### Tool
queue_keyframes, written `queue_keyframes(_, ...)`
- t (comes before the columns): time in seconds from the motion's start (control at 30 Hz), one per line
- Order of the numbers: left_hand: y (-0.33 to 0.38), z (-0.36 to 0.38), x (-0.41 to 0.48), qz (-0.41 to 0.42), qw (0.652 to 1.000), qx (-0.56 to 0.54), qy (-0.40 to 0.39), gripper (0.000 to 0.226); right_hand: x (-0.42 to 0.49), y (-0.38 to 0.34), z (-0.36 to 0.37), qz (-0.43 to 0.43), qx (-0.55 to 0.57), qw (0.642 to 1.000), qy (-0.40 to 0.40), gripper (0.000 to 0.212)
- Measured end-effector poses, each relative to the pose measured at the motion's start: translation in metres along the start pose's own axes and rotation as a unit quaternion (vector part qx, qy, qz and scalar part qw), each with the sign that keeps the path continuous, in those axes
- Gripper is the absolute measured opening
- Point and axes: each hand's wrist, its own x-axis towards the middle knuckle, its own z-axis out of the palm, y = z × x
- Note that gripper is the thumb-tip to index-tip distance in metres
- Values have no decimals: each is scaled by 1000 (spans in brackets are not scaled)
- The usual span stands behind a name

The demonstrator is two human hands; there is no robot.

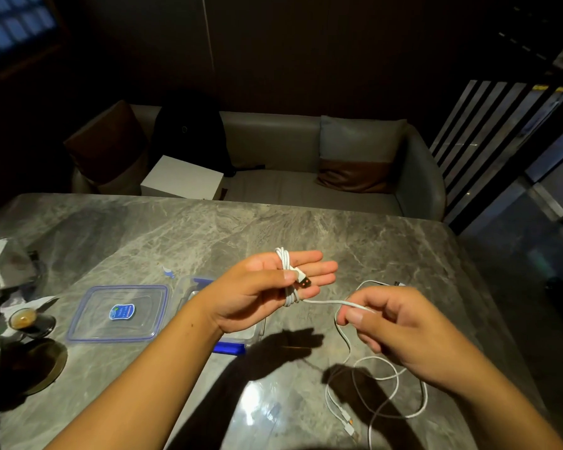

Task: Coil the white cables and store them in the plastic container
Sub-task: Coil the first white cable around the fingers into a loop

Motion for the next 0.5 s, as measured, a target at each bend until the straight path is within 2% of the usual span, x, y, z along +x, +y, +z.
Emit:
queue_keyframes(0.17, -5, 6, 3, -28, 999, -7, -16, 50, 1, -8, -8, -67, -111, 992, -5, 18)
queue_keyframes(0.5, -7, 10, 5, -56, 998, 8, -17, 52, 12, -20, -12, -85, -114, 990, -19, 28)
